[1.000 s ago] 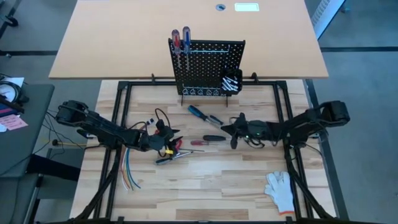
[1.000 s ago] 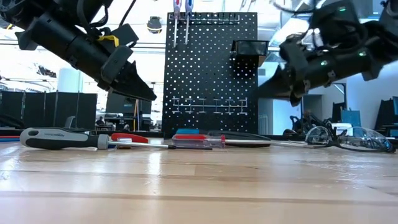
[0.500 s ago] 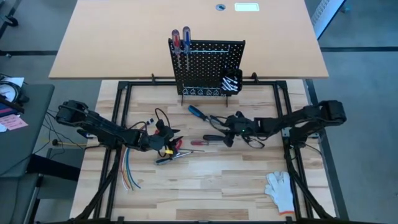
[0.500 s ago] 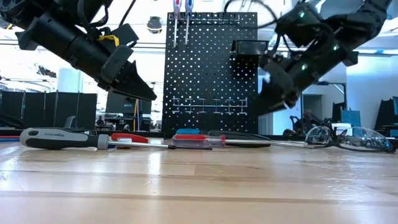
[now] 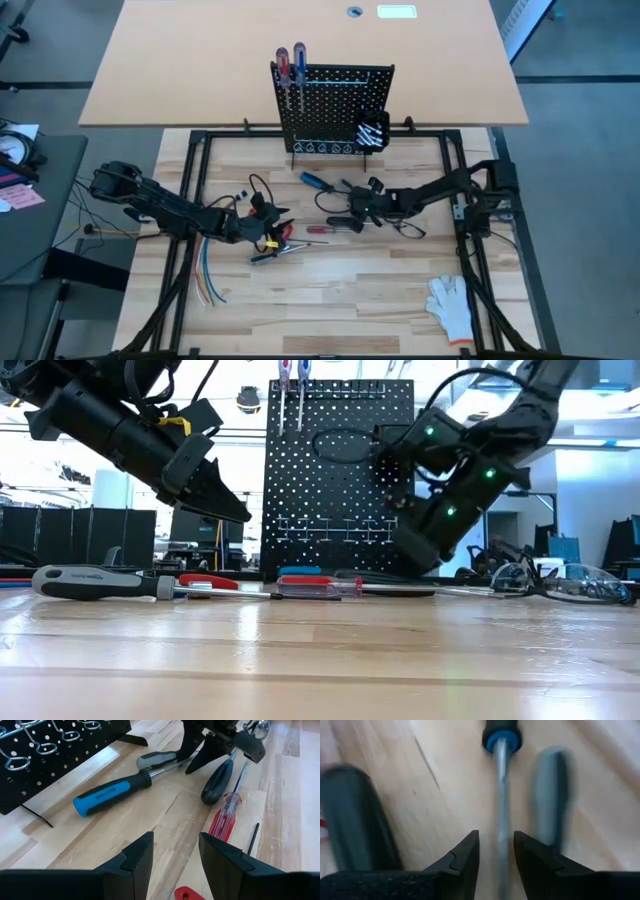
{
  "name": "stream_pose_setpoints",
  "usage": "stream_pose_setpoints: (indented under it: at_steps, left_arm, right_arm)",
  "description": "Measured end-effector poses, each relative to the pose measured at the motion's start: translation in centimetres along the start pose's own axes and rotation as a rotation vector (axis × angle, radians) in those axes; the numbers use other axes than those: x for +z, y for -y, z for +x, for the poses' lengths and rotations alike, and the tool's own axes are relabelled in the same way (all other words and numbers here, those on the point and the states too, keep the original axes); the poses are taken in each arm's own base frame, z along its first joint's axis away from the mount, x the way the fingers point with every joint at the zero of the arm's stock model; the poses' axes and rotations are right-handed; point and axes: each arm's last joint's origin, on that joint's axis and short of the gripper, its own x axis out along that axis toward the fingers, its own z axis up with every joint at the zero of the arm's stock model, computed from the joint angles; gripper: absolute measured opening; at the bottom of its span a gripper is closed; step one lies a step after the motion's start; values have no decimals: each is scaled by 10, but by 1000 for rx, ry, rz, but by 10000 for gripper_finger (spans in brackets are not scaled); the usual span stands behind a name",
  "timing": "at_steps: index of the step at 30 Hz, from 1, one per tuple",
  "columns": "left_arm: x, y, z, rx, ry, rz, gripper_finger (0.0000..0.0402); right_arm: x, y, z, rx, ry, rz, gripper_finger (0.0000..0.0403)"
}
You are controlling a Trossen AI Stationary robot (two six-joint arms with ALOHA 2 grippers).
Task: Hang tools onto peg board
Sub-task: Hang the blue screwdriver on the pegboard
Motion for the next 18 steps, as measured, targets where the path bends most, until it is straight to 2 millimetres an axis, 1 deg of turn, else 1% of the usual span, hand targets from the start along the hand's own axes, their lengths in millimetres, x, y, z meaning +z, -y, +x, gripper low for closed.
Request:
stream_pose_setpoints:
  at_steps: [4,6,9,14,16,18]
  left_arm:
    - [0,0,0,0,0,0,152]
    - [0,0,0,0,0,-1,152]
    - [0,0,0,0,1,-3,152]
    - [0,0,0,-1,3,-4,152]
    - [0,0,0,-1,2,-4,152]
    - [0,0,0,-1,2,-4,152]
  right_arm:
    - [1,-2,9,21,-24,-1,125]
    - [0,-3,10,24,-29,-3,116]
    - [0,-1,11,29,-36,0,87]
    - [0,-1,11,48,-46,-16,21]
    - [0,-2,11,68,-44,-27,12]
    - [1,-2,11,74,-34,-20,13]
